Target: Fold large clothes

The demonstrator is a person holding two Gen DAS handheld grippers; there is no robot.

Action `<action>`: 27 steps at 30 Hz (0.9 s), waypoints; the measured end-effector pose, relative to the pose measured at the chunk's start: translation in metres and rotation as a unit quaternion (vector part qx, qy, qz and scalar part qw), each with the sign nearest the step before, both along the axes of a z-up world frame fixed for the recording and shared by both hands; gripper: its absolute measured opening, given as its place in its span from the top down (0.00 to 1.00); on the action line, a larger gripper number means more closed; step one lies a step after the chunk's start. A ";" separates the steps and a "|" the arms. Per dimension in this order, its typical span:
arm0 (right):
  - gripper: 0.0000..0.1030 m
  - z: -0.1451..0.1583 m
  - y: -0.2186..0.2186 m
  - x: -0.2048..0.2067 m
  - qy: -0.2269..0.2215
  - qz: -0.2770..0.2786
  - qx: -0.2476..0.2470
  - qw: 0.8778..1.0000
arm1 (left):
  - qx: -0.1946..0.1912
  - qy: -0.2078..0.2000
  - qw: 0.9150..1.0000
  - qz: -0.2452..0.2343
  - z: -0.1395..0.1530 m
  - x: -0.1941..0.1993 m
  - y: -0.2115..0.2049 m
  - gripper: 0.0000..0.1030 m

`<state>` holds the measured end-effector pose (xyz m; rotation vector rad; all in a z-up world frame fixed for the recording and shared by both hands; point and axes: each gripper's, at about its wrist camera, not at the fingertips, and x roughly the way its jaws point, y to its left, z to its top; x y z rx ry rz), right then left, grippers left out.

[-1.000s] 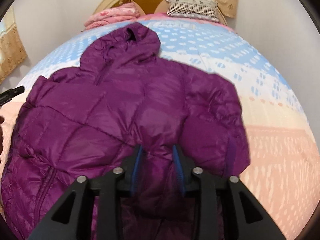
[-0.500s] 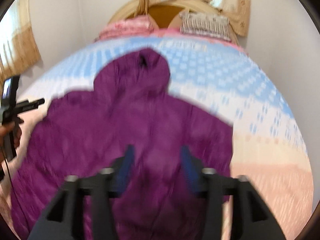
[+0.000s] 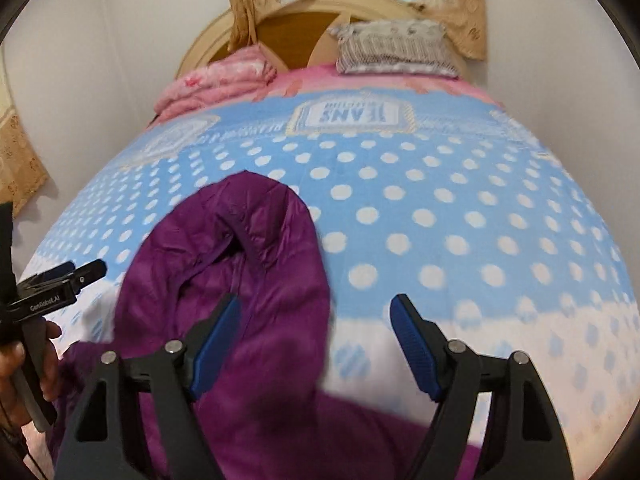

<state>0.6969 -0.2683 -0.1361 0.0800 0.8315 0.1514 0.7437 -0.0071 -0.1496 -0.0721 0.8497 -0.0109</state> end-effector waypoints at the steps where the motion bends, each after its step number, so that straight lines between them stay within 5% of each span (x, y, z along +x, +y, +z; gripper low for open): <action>1: 0.23 -0.007 0.003 0.009 0.009 0.004 0.000 1.000 | 0.006 0.004 1.000 -0.003 -0.005 0.005 -0.003 0.01; 4: 0.24 -0.027 0.009 0.030 0.026 0.013 -0.022 0.999 | 0.030 0.029 0.999 -0.017 -0.027 0.028 -0.015 0.03; 5: 0.31 -0.034 0.011 0.038 0.035 0.019 -0.028 0.999 | 0.034 0.031 0.999 -0.022 -0.032 0.033 -0.017 0.12; 6: 0.50 -0.042 0.013 0.045 0.052 0.029 -0.031 0.998 | 0.033 0.036 0.998 -0.031 -0.037 0.038 -0.019 0.21; 8: 0.74 -0.053 0.016 0.054 0.074 0.045 -0.036 0.996 | 0.003 0.056 0.996 -0.064 -0.044 0.042 -0.021 0.97; 10: 0.88 -0.049 0.018 0.049 0.058 0.047 -0.056 0.996 | 0.008 0.043 0.996 -0.078 -0.038 0.036 -0.025 0.98; 16: 0.93 0.004 0.007 -0.022 -0.059 0.056 -0.053 0.995 | 0.032 -0.087 0.990 -0.106 0.024 -0.029 -0.023 0.98; 22: 0.93 0.027 -0.009 -0.123 -0.168 0.057 -0.051 0.983 | 0.071 -0.237 0.960 -0.128 0.059 -0.143 -0.021 0.97; 27: 0.93 0.006 -0.032 -0.179 -0.138 0.059 -0.046 0.988 | 0.064 -0.226 0.957 -0.169 0.040 -0.232 -0.008 0.95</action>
